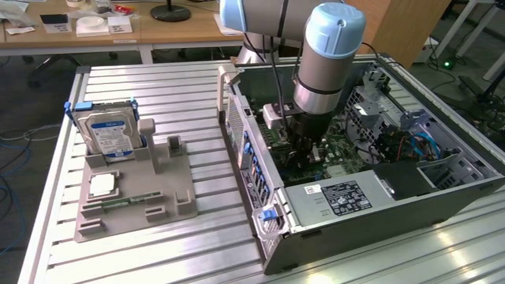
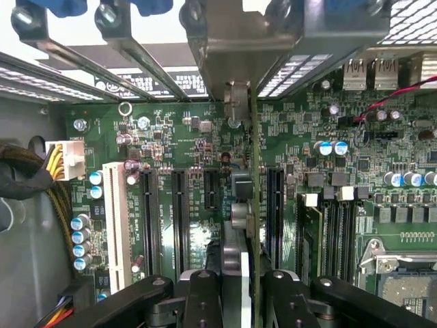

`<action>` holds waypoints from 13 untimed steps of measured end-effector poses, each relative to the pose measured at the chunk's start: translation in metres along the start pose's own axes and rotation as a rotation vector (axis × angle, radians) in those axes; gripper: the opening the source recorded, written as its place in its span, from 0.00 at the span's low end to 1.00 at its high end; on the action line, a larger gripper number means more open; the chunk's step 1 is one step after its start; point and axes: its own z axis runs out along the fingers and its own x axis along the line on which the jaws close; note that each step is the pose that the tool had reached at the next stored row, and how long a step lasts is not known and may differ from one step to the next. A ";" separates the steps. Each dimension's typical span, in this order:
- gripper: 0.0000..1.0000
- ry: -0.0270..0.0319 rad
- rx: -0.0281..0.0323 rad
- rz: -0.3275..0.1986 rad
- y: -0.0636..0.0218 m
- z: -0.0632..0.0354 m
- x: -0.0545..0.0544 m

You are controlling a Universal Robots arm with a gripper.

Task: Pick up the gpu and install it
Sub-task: 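Insert the gpu into the slot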

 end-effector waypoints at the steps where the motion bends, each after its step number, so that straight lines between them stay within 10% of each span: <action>1: 0.28 -0.0001 0.0001 0.000 0.0000 0.0001 0.000; 13: 0.36 -0.0011 0.0114 0.000 -0.0003 -0.0077 0.000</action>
